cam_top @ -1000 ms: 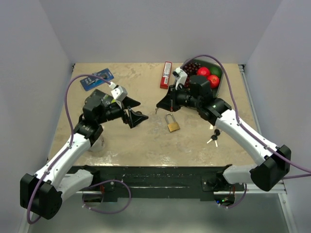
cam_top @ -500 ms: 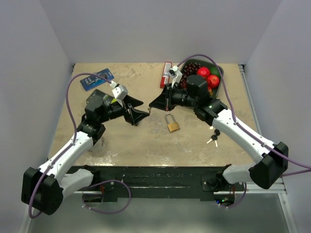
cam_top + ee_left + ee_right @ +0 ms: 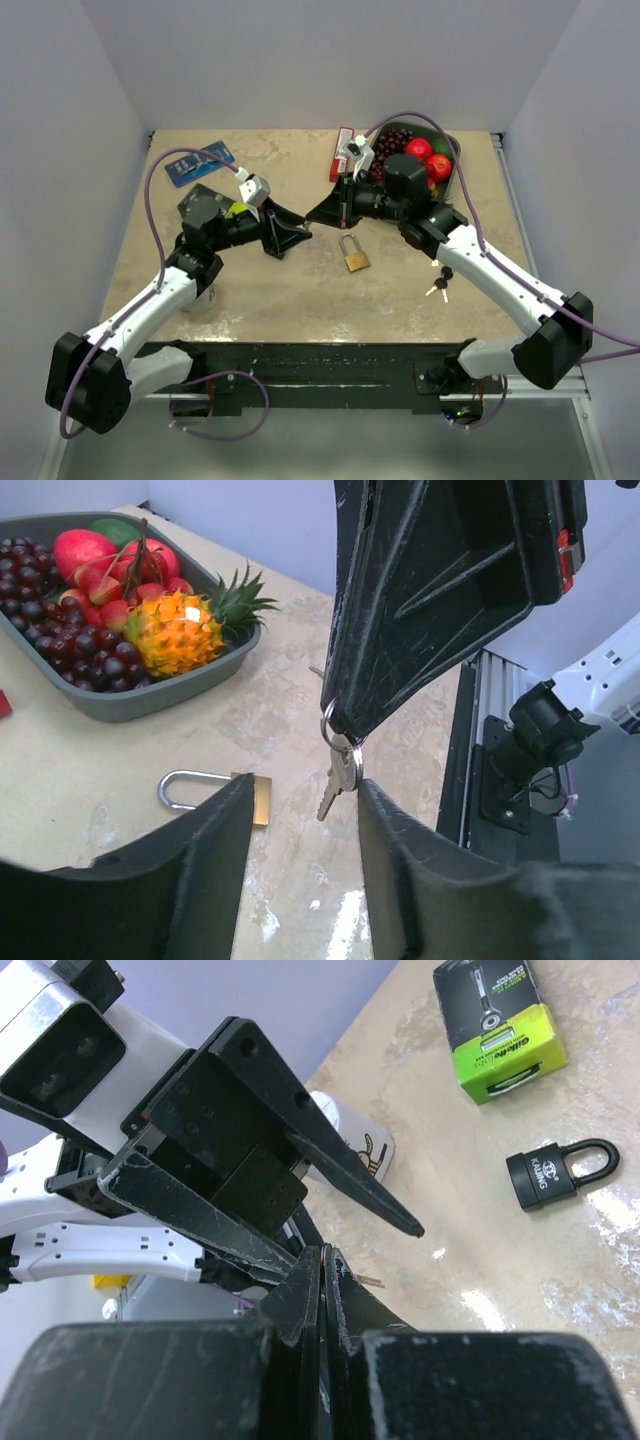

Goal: Unlock with the key

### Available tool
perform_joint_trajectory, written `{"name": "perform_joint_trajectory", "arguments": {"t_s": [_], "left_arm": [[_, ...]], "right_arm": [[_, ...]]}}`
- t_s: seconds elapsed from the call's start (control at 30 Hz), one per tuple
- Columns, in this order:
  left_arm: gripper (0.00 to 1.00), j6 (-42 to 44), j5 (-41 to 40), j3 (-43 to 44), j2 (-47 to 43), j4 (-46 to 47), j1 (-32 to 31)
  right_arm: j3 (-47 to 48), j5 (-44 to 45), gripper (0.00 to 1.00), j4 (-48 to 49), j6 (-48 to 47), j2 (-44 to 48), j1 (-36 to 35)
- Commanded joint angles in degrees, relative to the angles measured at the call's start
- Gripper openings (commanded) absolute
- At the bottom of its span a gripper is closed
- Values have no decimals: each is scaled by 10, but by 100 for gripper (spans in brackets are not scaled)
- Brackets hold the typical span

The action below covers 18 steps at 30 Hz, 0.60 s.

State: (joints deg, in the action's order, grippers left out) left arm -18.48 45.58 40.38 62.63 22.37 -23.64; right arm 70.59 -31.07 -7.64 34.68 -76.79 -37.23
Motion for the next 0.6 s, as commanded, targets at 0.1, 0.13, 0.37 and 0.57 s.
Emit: {"name": "perform_joint_trajectory", "arguments": {"t_s": [0.1, 0.13, 0.37, 0.57], "left_arm": [[29, -2, 17, 0, 9, 40, -9], [26, -2, 17, 0, 9, 38, -10], [0, 12, 6, 3, 7, 12, -13], [0, 75, 4, 23, 6, -74, -14]], "right_arm": [[9, -10, 0, 27, 8, -8, -4], [9, -7, 0, 25, 7, -8, -3], [10, 26, 0, 9, 4, -5, -4], [10, 64, 0, -35, -33, 2, -3]]}}
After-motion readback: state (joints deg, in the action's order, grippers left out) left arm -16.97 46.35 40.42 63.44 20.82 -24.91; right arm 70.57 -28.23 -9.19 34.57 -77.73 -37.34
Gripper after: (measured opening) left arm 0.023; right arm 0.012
